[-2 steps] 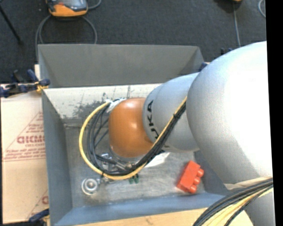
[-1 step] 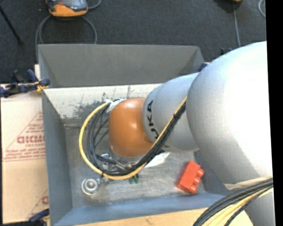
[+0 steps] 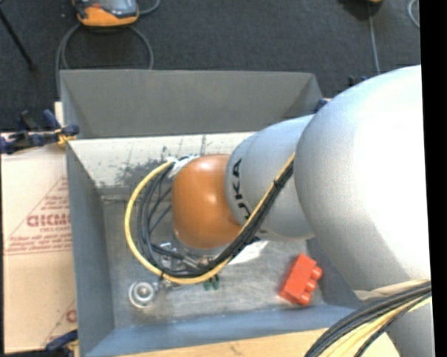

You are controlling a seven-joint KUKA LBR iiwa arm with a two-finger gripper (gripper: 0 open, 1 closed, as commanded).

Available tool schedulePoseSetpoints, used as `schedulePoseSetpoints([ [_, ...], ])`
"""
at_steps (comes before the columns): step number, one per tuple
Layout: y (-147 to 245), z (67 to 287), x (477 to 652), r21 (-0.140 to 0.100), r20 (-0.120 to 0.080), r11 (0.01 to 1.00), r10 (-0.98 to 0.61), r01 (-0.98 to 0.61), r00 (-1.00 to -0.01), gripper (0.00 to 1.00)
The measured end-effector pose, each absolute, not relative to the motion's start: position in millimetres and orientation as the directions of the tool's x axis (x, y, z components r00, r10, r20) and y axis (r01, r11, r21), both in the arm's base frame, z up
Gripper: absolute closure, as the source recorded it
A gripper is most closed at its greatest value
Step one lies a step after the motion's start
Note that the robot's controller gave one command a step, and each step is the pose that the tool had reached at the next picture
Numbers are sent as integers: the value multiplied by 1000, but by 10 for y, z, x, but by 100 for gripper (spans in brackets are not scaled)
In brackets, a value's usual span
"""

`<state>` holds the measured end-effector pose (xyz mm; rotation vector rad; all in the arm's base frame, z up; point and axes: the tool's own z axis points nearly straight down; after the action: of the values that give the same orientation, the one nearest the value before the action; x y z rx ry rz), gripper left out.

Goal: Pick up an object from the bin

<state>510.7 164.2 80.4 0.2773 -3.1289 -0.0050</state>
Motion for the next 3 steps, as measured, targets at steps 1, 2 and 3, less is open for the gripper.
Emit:
schedulePoseSetpoints([
  [1, 1642, 804, 5108, 3, 0, 983, -186, -186, -983, 100],
  [2, 1642, 804, 5108, 3, 0, 983, -185, -185, -983, 100],
  [3, 1642, 804, 5108, 3, 0, 983, -185, -185, -983, 100],
])
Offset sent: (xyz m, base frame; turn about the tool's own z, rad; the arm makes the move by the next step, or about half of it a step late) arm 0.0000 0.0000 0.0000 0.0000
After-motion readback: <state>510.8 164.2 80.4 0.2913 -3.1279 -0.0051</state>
